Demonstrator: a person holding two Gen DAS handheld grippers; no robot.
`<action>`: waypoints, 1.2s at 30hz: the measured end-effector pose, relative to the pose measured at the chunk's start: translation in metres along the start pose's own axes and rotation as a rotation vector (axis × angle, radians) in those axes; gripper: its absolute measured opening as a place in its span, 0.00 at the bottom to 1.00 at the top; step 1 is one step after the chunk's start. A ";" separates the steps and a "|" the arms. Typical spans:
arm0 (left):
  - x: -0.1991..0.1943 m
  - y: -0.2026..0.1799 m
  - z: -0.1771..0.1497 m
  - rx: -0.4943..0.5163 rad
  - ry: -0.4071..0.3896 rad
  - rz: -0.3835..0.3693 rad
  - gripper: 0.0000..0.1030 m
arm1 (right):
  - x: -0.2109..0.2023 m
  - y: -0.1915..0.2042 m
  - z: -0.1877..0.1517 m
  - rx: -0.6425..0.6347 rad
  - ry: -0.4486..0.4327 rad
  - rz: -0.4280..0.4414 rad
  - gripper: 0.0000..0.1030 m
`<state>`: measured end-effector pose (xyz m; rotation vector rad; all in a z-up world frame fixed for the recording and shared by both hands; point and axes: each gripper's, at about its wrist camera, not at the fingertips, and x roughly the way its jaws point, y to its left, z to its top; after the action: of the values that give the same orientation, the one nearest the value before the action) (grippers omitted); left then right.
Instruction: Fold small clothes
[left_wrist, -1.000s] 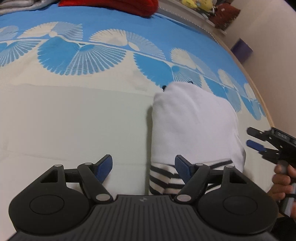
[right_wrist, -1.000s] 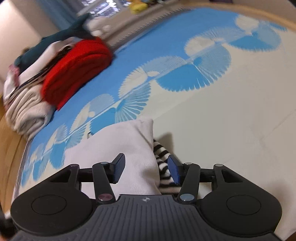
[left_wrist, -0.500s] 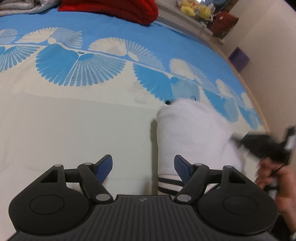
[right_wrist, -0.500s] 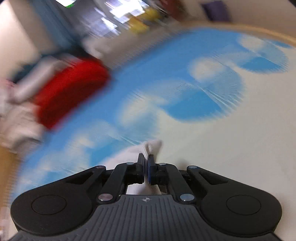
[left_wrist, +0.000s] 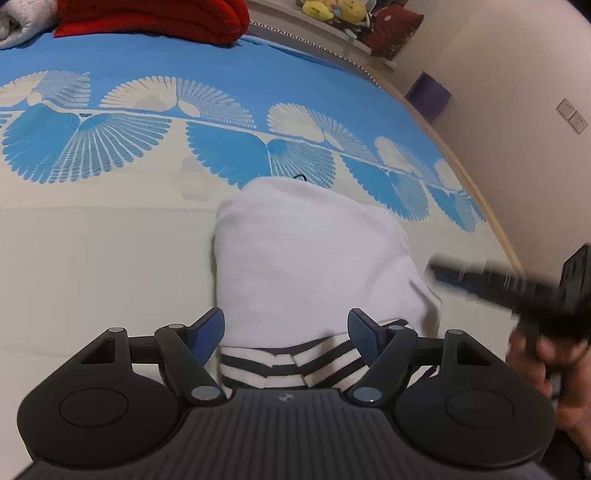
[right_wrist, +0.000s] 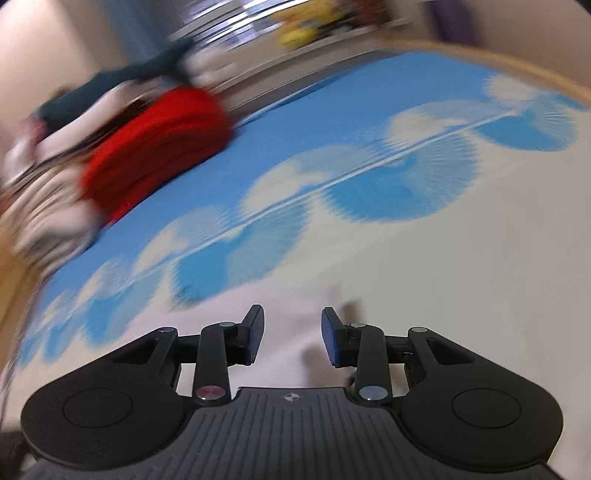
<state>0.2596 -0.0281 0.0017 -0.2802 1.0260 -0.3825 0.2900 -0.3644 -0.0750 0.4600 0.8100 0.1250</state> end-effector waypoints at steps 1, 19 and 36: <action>0.008 -0.001 0.000 0.008 0.027 0.029 0.75 | 0.005 0.000 -0.004 -0.026 0.061 0.037 0.37; 0.014 0.021 0.024 -0.253 -0.061 0.055 0.80 | -0.004 0.011 -0.022 -0.221 0.164 0.169 0.49; 0.119 0.082 0.051 -0.500 0.049 -0.077 0.48 | 0.023 0.027 -0.056 -0.410 0.426 0.052 0.50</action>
<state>0.3734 -0.0035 -0.0987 -0.7634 1.1528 -0.1974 0.2669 -0.3143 -0.1117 0.0620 1.1577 0.4390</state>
